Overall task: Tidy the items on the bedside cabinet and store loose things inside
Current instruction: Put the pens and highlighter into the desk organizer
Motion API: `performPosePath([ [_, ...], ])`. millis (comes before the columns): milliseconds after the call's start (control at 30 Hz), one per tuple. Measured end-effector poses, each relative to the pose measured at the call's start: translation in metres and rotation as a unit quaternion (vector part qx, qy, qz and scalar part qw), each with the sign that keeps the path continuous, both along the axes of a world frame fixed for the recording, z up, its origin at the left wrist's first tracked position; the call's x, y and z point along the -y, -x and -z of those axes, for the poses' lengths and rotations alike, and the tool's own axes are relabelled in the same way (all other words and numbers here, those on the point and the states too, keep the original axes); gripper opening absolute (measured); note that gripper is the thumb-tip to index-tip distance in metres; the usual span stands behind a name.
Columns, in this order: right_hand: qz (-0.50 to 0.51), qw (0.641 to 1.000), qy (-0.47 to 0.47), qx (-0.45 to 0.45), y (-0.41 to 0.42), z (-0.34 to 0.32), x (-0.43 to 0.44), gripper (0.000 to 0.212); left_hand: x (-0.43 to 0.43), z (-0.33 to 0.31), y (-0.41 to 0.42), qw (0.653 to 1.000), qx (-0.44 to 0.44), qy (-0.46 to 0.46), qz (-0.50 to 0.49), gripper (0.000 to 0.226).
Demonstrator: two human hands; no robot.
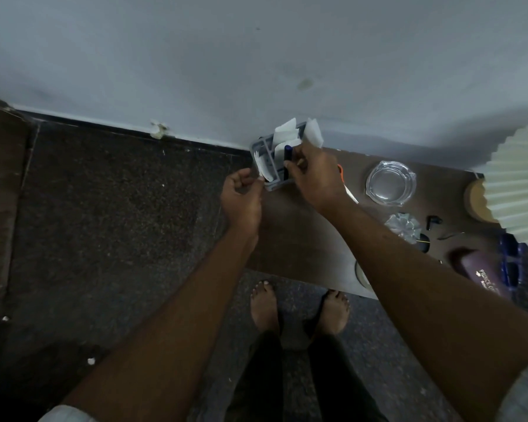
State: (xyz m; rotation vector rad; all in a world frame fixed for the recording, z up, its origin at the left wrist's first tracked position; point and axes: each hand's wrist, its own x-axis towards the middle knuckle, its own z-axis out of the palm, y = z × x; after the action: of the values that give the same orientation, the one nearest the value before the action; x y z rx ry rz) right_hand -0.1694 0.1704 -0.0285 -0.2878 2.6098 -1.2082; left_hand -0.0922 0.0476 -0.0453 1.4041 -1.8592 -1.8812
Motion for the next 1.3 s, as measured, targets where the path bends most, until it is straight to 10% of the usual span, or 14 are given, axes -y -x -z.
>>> performPosePath([
  [533,0.091,0.994,0.061,0.004,0.004,-0.012,-0.024,0.024,-0.004,-0.002,0.005,0.997,0.019,-0.07,0.023,0.037],
  [800,0.159,0.962,0.122,0.186,0.003,0.007,-0.024,0.089,0.004,0.005,0.005,0.994,0.038,-0.073,0.072,0.042],
  [1300,0.156,0.956,0.14,0.206,-0.006,0.022,-0.016,0.06,0.002,-0.003,0.015,0.988,0.026,-0.078,0.13,0.039],
])
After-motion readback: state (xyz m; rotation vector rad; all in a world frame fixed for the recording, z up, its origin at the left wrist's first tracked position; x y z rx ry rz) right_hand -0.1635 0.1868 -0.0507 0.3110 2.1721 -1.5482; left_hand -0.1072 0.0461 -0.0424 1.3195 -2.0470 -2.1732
